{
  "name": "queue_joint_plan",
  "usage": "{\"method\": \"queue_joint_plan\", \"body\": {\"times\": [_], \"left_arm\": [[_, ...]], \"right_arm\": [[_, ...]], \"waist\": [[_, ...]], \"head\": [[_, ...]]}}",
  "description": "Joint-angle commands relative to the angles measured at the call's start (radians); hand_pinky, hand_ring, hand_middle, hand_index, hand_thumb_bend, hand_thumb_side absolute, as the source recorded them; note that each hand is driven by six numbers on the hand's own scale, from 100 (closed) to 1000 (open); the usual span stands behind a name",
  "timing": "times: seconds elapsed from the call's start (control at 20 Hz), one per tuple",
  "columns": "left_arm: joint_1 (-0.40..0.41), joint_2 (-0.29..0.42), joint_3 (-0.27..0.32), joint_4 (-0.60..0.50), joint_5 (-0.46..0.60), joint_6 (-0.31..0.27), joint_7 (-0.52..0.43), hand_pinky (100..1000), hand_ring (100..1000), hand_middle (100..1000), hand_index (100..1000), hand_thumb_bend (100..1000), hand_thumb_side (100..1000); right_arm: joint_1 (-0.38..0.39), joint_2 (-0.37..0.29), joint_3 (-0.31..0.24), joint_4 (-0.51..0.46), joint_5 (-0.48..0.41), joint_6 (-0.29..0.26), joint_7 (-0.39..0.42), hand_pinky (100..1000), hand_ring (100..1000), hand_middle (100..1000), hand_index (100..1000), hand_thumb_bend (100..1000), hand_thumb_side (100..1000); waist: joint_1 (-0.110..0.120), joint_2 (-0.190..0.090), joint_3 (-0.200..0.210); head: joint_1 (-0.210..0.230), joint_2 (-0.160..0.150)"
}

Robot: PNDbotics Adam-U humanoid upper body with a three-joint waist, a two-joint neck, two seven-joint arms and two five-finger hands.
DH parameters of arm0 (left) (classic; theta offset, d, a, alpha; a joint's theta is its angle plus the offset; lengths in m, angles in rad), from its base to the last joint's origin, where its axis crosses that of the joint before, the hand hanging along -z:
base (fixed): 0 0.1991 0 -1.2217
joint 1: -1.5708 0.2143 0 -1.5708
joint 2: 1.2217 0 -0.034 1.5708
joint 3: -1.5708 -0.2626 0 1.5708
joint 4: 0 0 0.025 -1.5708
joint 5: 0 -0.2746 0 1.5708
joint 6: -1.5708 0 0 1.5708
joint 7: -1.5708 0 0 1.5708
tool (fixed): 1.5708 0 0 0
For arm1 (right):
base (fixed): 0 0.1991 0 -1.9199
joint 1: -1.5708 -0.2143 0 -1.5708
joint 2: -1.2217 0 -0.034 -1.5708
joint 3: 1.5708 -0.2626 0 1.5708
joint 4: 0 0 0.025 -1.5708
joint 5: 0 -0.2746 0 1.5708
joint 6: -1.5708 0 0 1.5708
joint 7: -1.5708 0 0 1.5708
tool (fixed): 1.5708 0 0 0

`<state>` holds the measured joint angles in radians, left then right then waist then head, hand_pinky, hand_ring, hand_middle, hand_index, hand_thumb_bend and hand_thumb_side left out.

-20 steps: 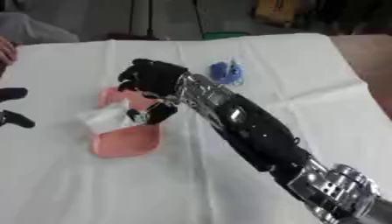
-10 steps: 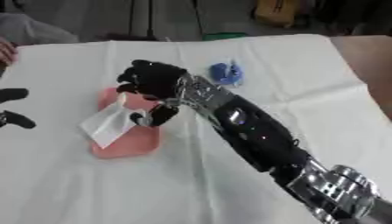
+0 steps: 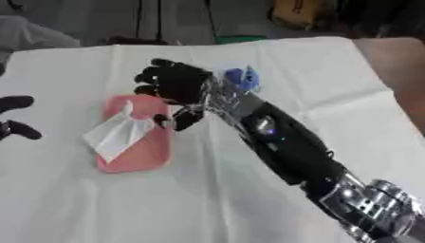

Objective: Pick up objects on the table and place them in the box.

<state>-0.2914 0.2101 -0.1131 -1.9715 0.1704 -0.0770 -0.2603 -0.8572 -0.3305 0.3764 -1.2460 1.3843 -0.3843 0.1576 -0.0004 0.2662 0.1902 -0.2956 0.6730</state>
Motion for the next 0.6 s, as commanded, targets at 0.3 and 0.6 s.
{"method": "queue_joint_plan", "body": {"times": [0.3,0.6], "left_arm": [[0.028,0.021,0.056,-0.011,-0.038,-0.014,0.055,572,797,948,960,164,883],[0.052,0.018,0.086,0.0,-0.07,-0.017,0.093,572,801,953,957,164,894]], "right_arm": [[0.074,-0.114,-0.062,-0.192,-0.127,0.047,-0.033,914,864,867,894,100,400],[0.193,-0.153,-0.141,-0.326,-0.22,0.118,-0.063,833,801,807,851,100,433]], "waist": [[0.018,-0.021,-0.06],[0.032,-0.018,-0.131]], "head": [[0.051,0.0],[0.084,0.0]]}}
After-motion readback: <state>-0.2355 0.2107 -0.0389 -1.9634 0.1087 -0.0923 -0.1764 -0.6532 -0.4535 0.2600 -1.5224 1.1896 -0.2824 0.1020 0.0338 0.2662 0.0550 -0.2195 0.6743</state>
